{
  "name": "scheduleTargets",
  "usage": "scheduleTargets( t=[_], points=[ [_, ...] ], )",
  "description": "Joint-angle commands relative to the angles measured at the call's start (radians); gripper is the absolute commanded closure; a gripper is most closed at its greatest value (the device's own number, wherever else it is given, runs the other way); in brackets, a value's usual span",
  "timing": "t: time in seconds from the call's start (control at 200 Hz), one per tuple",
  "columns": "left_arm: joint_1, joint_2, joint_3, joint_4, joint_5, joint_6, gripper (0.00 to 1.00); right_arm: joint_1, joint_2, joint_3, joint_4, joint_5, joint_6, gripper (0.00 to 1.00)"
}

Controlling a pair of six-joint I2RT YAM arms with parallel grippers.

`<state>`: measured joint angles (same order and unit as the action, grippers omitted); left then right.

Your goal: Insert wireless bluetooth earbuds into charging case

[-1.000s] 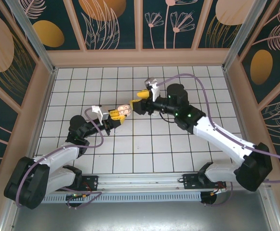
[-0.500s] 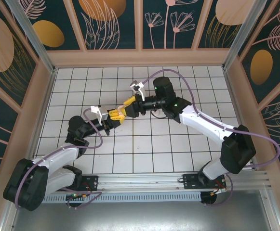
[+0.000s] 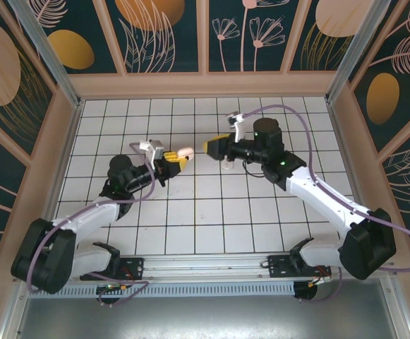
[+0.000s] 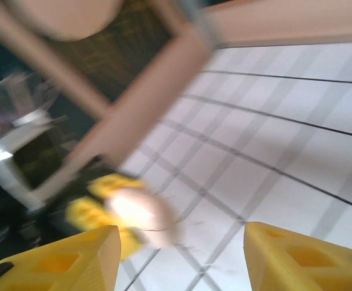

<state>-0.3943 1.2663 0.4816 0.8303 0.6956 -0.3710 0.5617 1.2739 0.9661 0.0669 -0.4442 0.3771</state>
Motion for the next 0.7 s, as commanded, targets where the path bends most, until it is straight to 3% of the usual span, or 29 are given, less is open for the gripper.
scheduleTargets(
  t=[0.0,0.125,0.295,0.44,0.571,0.696],
  points=[
    [-0.011,0.104,0.066,-0.096,-0.044,-0.291,0.88,-0.069,-0.018,-0.089,-0.158,0.334,0.137,0.44],
    [-0.066,0.236,0.148,-0.224,-0.097,-0.445,0.88,-0.112,-0.053,-0.179,-0.133,0.337,0.163,0.43],
    [-0.127,0.400,0.318,-0.402,-0.140,-0.572,0.86,-0.180,-0.035,-0.177,-0.180,0.218,0.169,0.44],
    [-0.134,0.565,0.532,-0.608,-0.125,-0.610,0.84,-0.256,-0.029,-0.108,-0.248,0.143,0.170,0.44],
    [-0.139,0.705,0.770,-0.881,-0.086,-0.543,0.86,-0.336,0.001,0.001,-0.361,0.088,0.163,0.44],
    [-0.138,0.723,0.809,-0.941,-0.084,-0.563,0.85,-0.374,0.031,0.081,-0.462,0.084,0.131,0.44]
  ],
)
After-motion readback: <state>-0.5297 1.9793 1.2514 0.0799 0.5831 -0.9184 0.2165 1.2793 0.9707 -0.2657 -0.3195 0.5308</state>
